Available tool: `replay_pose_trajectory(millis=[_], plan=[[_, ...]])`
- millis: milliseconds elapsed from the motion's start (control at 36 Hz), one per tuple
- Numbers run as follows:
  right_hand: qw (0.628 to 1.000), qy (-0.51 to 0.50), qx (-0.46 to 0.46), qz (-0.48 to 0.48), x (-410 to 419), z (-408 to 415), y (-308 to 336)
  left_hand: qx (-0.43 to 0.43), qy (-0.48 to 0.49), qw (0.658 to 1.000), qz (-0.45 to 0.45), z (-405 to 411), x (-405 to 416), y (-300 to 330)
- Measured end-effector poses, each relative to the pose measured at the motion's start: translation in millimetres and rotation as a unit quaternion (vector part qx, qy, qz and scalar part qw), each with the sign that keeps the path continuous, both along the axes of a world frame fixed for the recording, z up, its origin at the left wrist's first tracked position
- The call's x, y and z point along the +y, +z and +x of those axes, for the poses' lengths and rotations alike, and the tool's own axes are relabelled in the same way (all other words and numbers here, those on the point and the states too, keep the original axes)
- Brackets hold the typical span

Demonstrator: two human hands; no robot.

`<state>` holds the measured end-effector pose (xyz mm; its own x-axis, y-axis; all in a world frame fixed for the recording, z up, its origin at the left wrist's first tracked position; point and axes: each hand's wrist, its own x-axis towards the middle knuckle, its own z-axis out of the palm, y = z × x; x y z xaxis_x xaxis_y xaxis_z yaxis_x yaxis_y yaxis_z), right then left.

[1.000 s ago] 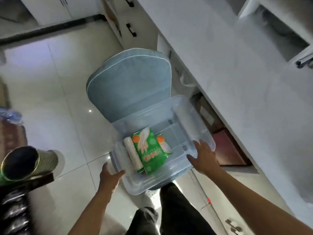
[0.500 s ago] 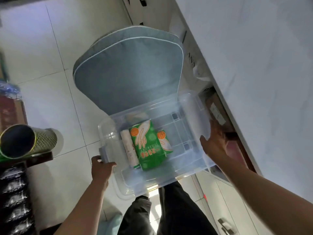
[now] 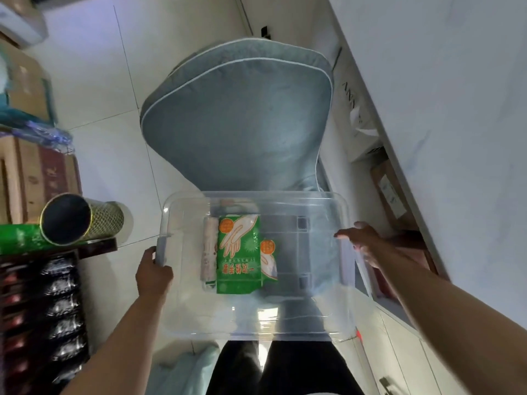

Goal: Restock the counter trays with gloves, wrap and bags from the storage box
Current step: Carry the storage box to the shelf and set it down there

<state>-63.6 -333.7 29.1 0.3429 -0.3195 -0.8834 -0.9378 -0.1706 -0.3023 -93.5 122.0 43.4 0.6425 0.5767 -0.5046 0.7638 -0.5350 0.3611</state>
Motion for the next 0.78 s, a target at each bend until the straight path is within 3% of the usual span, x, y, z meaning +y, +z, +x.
replay_pose_trajectory(millis=[111,306,417,583,778], plan=[[0.997,-0.008,0.062,0.054,6.0,-23.2,-6.6,0.022,-0.029,0.999,-0.002,1.1,7.2,-1.5],[0.996,-0.088,-0.001,0.017,21.9,-75.7,4.4,0.064,-0.072,0.995,-0.009,-2.4,22.9,-1.9],[0.994,-0.1,-0.043,-0.022,40.5,-116.6,38.7,0.051,-0.119,0.991,-0.023,-9.5,31.6,10.0],[0.966,-0.207,-0.132,-0.084,84.1,-195.6,100.6,0.052,-0.242,0.968,-0.047,-10.2,45.8,43.2],[0.939,-0.306,-0.121,-0.102,98.1,-284.5,168.5,0.124,-0.345,0.928,-0.069,5.5,7.9,96.8]])
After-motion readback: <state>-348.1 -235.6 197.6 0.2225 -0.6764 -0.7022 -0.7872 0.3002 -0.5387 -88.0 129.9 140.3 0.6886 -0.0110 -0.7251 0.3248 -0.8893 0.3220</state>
